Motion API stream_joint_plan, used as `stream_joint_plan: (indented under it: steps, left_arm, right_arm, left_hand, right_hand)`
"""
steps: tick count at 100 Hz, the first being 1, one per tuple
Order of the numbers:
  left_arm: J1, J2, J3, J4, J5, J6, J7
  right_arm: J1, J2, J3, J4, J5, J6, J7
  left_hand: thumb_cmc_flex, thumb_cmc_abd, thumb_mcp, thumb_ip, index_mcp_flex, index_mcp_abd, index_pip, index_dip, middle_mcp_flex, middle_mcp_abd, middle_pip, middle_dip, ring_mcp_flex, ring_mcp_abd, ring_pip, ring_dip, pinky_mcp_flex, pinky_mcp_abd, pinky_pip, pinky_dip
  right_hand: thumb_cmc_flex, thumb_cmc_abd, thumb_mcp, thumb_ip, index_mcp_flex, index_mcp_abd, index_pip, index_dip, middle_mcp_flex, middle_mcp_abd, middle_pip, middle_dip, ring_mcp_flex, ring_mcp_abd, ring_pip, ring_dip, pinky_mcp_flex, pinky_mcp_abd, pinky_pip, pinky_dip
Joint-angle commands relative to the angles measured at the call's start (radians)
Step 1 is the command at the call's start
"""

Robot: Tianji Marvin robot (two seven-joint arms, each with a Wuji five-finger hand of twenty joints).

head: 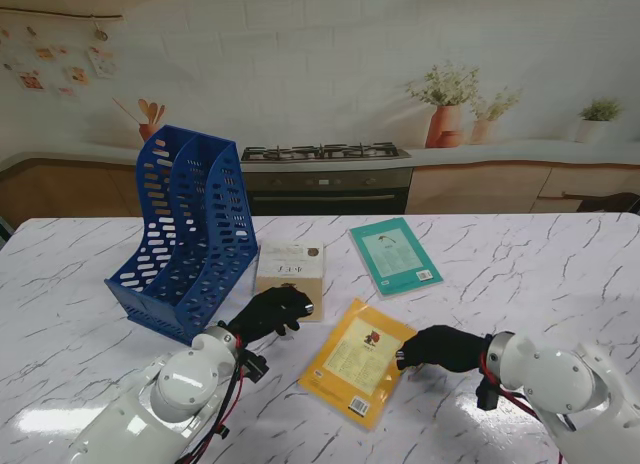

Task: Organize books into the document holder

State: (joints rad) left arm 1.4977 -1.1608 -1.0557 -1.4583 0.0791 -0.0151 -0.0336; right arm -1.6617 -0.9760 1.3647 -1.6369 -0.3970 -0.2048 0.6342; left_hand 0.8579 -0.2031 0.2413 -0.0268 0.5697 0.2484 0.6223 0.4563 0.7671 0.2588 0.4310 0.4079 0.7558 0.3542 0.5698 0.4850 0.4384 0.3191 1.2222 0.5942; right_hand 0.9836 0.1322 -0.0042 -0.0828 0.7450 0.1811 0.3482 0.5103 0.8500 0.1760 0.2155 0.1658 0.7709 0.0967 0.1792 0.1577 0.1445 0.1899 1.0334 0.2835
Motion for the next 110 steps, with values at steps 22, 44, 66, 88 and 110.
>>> stream_joint_plan:
  steps: [22,44,66,88,110]
  left_arm:
    - [-0.003,0.012,0.029,-0.016,-0.029,0.044,-0.102]
    - [-0.011,0.021,0.042,-0.012,-0.034,0.079,-0.146]
    - [-0.002,0.025,0.044,-0.019,-0.041,0.107,-0.167]
    - [-0.006,0.030,0.052,-0.024,-0.053,0.126,-0.194]
    - [-0.010,0.039,0.056,-0.032,-0.080,0.139,-0.241]
  right_arm:
    - [0.035,-0.002,-0.038,0.063,-0.020,0.014,-0.001]
    - [0.061,-0.003,-0.055,0.084,-0.027,0.011,-0.007]
    - [0.080,-0.009,-0.062,0.101,-0.045,0.018,-0.037]
    - [0.103,-0.011,-0.067,0.128,-0.066,0.023,-0.047]
    - [0.125,-0.013,-0.084,0.151,-0.071,0.039,-0.056]
  left_hand:
    - [0.007,0.053,-0.009,0.010,-0.008,0.024,0.024,0.021,0.016,0.025,0.025,-0.004,-0.007,0.079,0.015,-0.032,0.005,0.050,0.027,-0.001]
    - [0.013,0.080,-0.039,0.015,-0.024,0.033,0.044,0.042,0.010,0.039,0.030,-0.003,0.002,0.098,0.030,-0.039,0.011,0.067,0.033,0.003]
    - [0.029,0.089,-0.068,0.013,0.001,0.046,0.079,0.071,0.059,0.063,0.060,0.005,0.098,0.095,0.088,-0.037,0.122,0.077,0.090,0.012]
    - [0.051,0.111,-0.114,0.013,0.046,0.051,0.126,0.094,0.124,0.081,0.101,0.016,0.195,0.089,0.163,-0.053,0.230,0.078,0.180,-0.037]
    - [0.054,0.127,-0.127,0.011,0.070,0.051,0.150,0.107,0.149,0.089,0.111,0.021,0.229,0.088,0.175,-0.050,0.267,0.085,0.199,-0.048]
  right_hand:
    - [0.010,0.018,0.028,0.037,-0.023,0.009,-0.026,0.006,-0.050,0.020,-0.026,-0.014,-0.059,0.027,-0.039,-0.019,-0.042,0.061,-0.029,-0.002]
    - [-0.007,0.015,0.040,0.038,-0.033,-0.008,-0.033,0.008,-0.067,0.010,-0.030,-0.015,-0.080,0.016,-0.040,-0.018,-0.067,0.025,-0.048,-0.012]
    - [-0.018,0.011,0.056,0.040,-0.038,-0.018,-0.035,0.009,-0.078,0.001,-0.036,-0.018,-0.094,0.004,-0.044,-0.020,-0.082,0.029,-0.064,-0.021]
    - [-0.041,0.003,0.076,0.041,-0.040,-0.053,-0.026,0.017,-0.091,-0.029,-0.035,-0.017,-0.115,-0.015,-0.049,-0.022,-0.098,0.028,-0.077,-0.029]
    - [-0.057,-0.008,0.097,0.040,-0.055,-0.063,-0.018,0.020,-0.113,-0.038,-0.027,-0.012,-0.141,-0.029,-0.053,-0.023,-0.118,0.033,-0.096,-0.041]
